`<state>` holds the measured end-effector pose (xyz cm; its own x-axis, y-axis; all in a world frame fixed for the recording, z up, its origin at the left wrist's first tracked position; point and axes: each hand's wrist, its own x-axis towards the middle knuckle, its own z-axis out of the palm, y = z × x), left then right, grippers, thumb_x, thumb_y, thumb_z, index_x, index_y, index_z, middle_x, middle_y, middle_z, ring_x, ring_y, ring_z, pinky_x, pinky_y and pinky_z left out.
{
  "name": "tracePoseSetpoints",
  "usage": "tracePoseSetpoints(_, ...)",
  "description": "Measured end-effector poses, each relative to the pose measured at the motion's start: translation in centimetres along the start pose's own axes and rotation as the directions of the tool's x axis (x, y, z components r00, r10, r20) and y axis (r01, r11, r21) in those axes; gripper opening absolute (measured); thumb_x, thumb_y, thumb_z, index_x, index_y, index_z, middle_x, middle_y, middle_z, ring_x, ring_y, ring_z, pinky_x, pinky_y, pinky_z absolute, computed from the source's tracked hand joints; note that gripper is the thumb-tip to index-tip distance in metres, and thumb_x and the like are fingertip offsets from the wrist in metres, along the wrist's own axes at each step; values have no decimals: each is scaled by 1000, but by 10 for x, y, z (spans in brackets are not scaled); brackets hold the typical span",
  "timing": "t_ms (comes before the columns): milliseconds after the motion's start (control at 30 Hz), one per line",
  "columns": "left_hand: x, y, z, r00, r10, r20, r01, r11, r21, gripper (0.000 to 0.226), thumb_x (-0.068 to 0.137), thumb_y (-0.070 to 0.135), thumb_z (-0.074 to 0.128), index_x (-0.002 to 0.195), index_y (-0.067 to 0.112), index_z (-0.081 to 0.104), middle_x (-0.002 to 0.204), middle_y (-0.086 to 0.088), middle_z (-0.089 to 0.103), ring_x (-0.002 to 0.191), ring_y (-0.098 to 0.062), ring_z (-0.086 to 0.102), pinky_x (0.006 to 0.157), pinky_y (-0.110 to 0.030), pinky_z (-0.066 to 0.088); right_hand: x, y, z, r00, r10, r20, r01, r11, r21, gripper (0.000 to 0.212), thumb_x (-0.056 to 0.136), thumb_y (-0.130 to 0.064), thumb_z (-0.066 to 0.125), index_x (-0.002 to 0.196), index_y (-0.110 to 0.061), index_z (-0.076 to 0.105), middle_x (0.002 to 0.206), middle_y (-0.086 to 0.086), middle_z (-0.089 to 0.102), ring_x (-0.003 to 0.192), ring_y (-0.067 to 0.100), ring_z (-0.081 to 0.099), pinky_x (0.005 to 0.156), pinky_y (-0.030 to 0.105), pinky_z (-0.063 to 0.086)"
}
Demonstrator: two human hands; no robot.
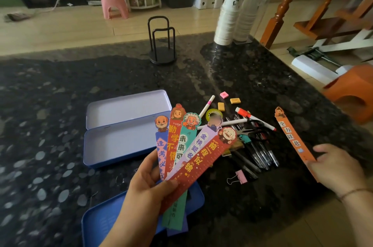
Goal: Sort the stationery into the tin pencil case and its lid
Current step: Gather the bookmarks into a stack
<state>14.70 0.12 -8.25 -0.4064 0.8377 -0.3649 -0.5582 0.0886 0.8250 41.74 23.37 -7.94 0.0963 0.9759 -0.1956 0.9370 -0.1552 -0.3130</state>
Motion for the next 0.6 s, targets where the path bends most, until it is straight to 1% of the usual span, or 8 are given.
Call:
tracePoseSetpoints(67, 0, 1, 1, 1000, 1, -8, -1, 1000, -15, 68, 60, -8, 57, 121, 22, 57, 107, -14, 72, 91, -29, 71, 63, -32, 59, -2, -2, 1, 999, -33, -18, 32, 997, -73, 39, 83, -24, 69, 119, -13, 60, 100, 13, 62, 74, 26, 49, 64, 32, 43)
tracePoseSetpoints(200, -2, 2, 2, 1000, 3, -11, -3, 1000, 17, 62, 75, -19, 58, 119, 24, 56, 105, -11, 73, 91, -28, 71, 62, -32, 58, -7, -2, -7, 999, -39, 3, 39, 989, -145, 18, 79, -33, 73, 85, -18, 66, 73, 2, 62, 62, 21, 56, 52, 28, 41)
tracePoseSetpoints(233, -2, 3, 1, 1000, -2, -12, 2, 1000, 21, 63, 77, -22, 57, 120, 25, 55, 106, -10, 73, 91, -28, 71, 61, -33, 58, -6, 5, -9, 999, 1, 37, 4, 990, -140, 29, 74, -38, 77, 90, -17, 64, 79, 3, 62, 67, 22, 58, 56, 31, 47)
tracePoseSetpoints(333, -3, 3, 2, 1000, -3, -14, 3, 1000, 14, 66, 73, -21, 59, 120, 25, 55, 106, -10, 73, 92, -28, 71, 61, -34, 59, 26, 70, 2, 984, 153, 93, -141, 982, -127, 97, 46, -64, 83, 125, -22, 45, 121, 14, 52, 103, 35, 55, 83, 53, 52)
tracePoseSetpoints(367, -4, 3, 2, 1000, 2, -15, -1, 1000, 8, 67, 68, -17, 60, 120, 25, 56, 106, -10, 73, 93, -28, 71, 62, -35, 59, 30, 84, 4, 978, 185, 95, -178, 981, -82, 110, 40, -66, 84, 131, -22, 39, 129, 16, 48, 112, 39, 52, 87, 57, 50)
tracePoseSetpoints(433, -5, 3, 4, 1000, 15, -19, -15, 1000, 5, 67, 66, -15, 60, 120, 25, 56, 107, -8, 73, 95, -27, 70, 69, -39, 60, 9, 72, -7, 972, 203, 116, -209, 977, 38, 116, 46, -55, 88, 139, -18, 31, 134, 18, 47, 115, 43, 51, 87, 58, 50)
tracePoseSetpoints(533, -6, 0, 12, 999, 27, -19, -26, 999, 31, 65, 71, -18, 60, 119, 26, 57, 108, -7, 73, 98, -27, 70, 74, -40, 58, -18, 48, -21, 962, 199, 189, -219, 971, 92, 97, 67, -33, 84, 144, -13, 28, 114, 18, 56, 82, 39, 64, 58, 42, 53)
tracePoseSetpoints(600, -7, -3, 18, 1000, 21, -16, -21, 999, 50, 62, 80, -21, 54, 119, 27, 57, 109, -5, 73, 100, -26, 69, 78, -41, 55, -20, 53, -23, 953, 195, 233, -225, 968, 109, 91, 70, -26, 83, 143, -11, 31, 110, 20, 59, 67, 33, 64, 51, 35, 49)
